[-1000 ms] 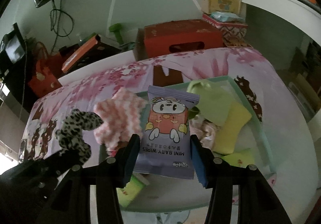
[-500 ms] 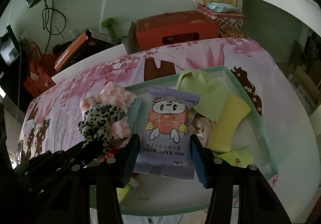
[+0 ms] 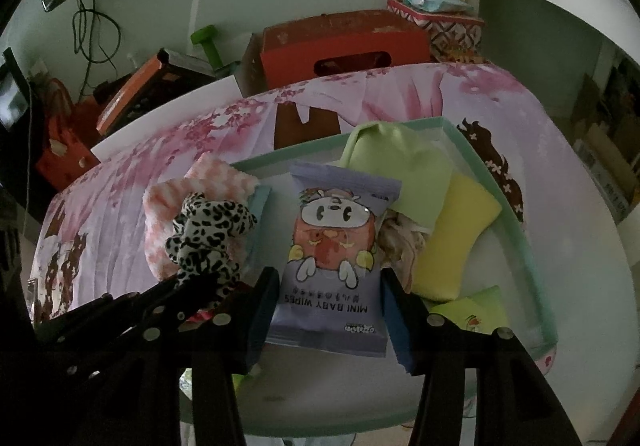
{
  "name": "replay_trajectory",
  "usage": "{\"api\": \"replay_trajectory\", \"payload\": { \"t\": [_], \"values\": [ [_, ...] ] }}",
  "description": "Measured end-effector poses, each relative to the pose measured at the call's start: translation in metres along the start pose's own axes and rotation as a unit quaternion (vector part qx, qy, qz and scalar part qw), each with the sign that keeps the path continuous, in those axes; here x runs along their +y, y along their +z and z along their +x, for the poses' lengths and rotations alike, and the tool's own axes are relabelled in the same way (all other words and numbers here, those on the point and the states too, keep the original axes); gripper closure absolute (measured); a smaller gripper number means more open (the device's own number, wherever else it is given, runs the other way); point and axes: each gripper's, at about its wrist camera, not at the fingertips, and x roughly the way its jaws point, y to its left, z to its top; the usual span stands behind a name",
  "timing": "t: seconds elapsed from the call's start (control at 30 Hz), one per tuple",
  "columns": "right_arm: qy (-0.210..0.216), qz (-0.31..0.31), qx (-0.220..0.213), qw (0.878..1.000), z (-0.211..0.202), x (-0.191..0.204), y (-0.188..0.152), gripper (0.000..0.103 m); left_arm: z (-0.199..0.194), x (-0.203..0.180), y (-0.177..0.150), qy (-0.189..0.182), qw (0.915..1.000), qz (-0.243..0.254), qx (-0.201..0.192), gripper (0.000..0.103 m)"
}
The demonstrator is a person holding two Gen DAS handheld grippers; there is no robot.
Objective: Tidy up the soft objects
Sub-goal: 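Open both tools to drop the items into the tray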
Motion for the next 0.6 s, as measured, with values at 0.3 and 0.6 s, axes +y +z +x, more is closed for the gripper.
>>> {"api": "replay_trajectory", "payload": {
  "t": [0.3, 0.6],
  "values": [
    [0.0, 0.007, 0.001, 1.0, -0.002, -0.001, 0.001, 0.048, -0.003, 0.001, 0.0, 0.0, 1.0, -0.001, 0.01, 0.08],
    [0.008, 0.017, -0.008, 1.0, -0.009, -0.004, 0.003, 0.035, -0.034, 0.01, 0.003, 0.002, 0.9998, -0.009, -0.015, 0.051]
  ]
}}
